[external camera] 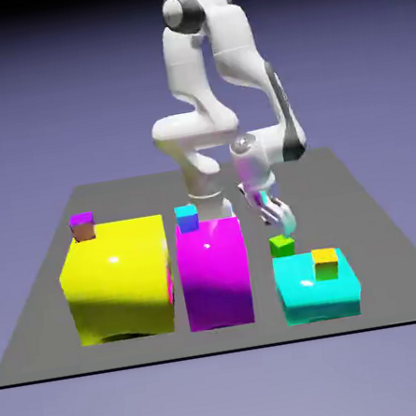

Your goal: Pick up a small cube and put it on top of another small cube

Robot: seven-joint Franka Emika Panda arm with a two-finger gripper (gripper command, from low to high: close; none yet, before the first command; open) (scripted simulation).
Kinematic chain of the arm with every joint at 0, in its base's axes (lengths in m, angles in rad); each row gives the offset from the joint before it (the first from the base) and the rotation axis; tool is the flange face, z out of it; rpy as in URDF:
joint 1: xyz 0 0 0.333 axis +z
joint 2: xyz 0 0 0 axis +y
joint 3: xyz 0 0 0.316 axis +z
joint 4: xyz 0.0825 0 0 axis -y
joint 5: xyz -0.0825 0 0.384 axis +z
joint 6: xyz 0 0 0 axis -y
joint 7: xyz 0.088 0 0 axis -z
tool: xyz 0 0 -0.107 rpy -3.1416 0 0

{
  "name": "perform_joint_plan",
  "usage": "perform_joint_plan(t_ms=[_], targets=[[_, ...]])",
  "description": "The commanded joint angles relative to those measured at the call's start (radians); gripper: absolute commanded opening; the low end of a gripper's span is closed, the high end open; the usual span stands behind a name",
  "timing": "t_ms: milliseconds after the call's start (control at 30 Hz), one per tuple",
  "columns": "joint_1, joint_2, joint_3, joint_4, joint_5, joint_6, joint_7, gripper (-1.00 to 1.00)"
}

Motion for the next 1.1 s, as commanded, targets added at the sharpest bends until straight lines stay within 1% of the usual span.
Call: perform_joint_plan(t_ms=[0,333,367,400,433,900,967,1067], targets=[[0.009,0.034,-0.009,0.015,0.038,0.023,-0.044,0.00],[0.097,0.378,-0.096,0.168,0.420,0.255,-0.478,0.00],[0.100,0.389,-0.098,0.172,0.432,0.263,-0.492,0.00],[0.100,0.389,-0.098,0.172,0.432,0.263,-0.492,-1.00],[0.100,0.389,-0.098,0.172,0.432,0.263,-0.492,-1.00],[-0.024,-0.092,0.023,-0.041,-0.103,-0.062,0.117,-1.00],[-0.027,-0.103,0.026,-0.046,-0.114,-0.070,0.130,-1.00],[-0.135,-0.123,0.020,0.025,-0.169,-0.190,0.211,-1.00]])
